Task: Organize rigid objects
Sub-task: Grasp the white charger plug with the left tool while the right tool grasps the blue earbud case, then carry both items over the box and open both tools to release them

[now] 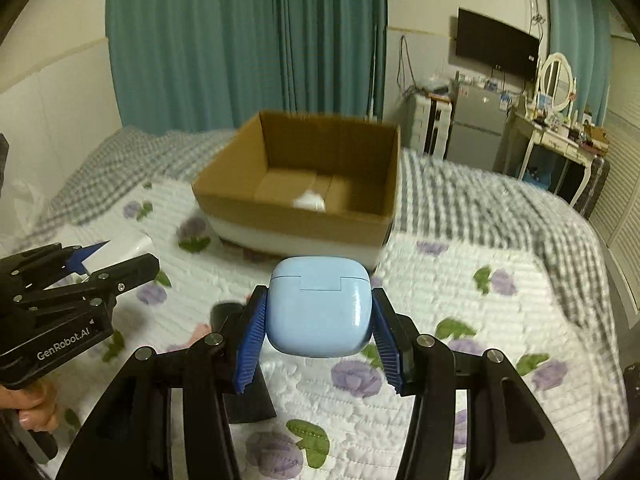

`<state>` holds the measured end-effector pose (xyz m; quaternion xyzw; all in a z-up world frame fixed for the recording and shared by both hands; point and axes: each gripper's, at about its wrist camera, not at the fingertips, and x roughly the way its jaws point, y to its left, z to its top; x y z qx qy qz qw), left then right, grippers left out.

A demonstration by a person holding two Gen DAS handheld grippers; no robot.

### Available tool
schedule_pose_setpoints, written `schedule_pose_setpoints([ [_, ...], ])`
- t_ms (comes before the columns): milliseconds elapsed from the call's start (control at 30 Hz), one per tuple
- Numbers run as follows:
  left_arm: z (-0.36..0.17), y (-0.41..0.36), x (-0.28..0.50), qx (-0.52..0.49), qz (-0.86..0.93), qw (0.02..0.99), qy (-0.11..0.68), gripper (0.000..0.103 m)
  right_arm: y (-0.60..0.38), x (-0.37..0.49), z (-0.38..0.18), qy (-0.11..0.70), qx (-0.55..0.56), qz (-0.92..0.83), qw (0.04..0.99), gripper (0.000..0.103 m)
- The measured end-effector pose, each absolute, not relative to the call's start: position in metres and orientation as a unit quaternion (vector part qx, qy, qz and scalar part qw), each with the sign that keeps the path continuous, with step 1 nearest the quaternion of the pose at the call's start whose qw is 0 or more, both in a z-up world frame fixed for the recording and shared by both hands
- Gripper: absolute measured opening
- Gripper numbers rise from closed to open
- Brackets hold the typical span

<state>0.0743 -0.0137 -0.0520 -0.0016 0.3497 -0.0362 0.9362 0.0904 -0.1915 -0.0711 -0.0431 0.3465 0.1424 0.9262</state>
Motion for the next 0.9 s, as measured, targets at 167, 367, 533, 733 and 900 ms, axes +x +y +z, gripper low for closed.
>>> schedule_pose_setpoints([
  [167,-0.013,-0.009,0.072,-0.01,-0.036,0.949,0.313,0.04,-0.193,0.082,-0.029,0.306,-0.04,0.15,0.939,0.05],
  [367,0.032,-0.004,0.075,-0.014,-0.037,0.961,0.273,0.04,-0.192,0.08,0.016,0.264,-0.041,0.163,0.95,0.05],
  [533,0.064,0.0,0.084,-0.021,-0.039,0.97,0.24,0.04,-0.189,0.087,0.046,0.233,-0.046,0.168,0.957,0.05],
  [733,0.086,0.002,0.105,-0.029,-0.048,0.974,0.218,0.04,-0.182,0.101,0.076,0.198,-0.049,0.172,0.964,0.05],
  [900,0.09,0.009,0.124,-0.035,-0.053,0.976,0.209,0.04,-0.174,0.121,0.087,0.182,-0.051,0.178,0.966,0.05],
])
